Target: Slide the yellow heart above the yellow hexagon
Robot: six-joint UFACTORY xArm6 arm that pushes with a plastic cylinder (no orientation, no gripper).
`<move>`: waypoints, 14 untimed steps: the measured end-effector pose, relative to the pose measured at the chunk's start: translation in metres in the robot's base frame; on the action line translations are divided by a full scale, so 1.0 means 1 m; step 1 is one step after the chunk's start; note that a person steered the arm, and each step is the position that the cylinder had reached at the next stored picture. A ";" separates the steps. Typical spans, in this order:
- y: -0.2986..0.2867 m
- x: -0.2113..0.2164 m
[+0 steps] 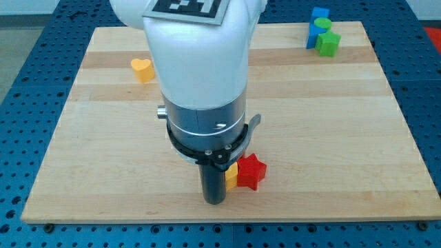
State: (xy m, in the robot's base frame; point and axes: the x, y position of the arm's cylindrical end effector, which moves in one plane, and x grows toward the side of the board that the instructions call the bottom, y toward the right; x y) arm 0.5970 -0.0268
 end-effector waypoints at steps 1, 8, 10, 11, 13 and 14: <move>-0.042 0.016; -0.068 -0.311; -0.134 -0.317; -0.136 -0.286; -0.136 -0.237; -0.139 -0.261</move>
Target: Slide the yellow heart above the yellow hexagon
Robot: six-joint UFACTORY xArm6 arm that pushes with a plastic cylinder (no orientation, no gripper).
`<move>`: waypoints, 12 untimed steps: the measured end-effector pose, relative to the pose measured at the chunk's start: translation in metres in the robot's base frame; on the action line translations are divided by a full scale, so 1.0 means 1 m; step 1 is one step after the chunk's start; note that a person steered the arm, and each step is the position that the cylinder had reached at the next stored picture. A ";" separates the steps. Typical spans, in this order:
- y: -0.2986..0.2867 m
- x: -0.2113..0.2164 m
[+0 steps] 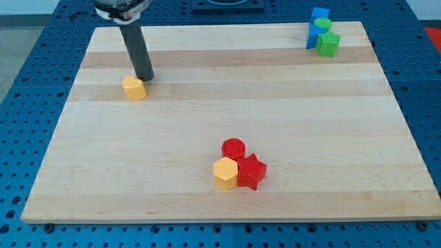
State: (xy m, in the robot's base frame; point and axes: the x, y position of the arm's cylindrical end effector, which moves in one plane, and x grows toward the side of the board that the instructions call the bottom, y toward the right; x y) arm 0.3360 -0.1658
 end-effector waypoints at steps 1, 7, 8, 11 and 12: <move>-0.022 -0.032; -0.003 0.039; 0.002 0.039; 0.026 0.030; 0.049 0.034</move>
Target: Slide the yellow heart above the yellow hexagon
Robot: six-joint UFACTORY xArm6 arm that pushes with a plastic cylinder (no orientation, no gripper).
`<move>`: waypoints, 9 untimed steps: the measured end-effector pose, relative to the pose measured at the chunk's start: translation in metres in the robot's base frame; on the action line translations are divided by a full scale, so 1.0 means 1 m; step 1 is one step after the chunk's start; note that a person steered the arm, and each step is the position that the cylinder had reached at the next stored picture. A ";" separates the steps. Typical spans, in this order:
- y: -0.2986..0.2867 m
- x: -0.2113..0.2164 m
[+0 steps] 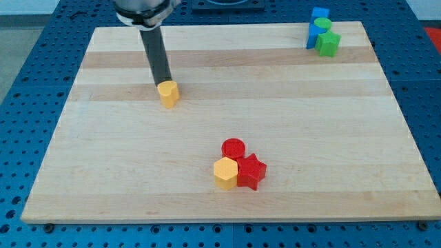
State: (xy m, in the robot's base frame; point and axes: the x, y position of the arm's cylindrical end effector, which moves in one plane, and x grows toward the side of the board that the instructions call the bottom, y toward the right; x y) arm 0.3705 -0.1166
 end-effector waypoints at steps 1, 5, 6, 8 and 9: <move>0.013 0.029; 0.028 0.078; 0.038 0.099; 0.057 0.110; 0.054 0.109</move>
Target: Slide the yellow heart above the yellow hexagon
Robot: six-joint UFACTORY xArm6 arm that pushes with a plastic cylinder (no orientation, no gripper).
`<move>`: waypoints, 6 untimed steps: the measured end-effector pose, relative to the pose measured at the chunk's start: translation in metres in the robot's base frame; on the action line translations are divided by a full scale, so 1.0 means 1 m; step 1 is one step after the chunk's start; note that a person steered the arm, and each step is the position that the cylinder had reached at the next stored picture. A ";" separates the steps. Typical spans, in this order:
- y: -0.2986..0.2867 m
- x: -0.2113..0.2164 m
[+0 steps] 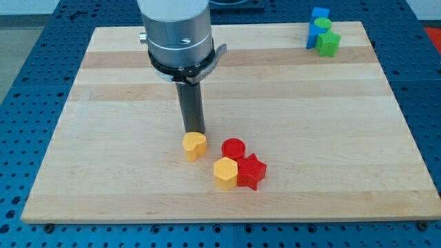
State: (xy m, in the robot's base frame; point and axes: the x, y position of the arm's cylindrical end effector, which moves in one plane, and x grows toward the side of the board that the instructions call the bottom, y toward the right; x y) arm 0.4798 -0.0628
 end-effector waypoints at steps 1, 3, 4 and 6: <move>-0.023 -0.009; -0.048 0.016; -0.038 0.020; 0.005 0.020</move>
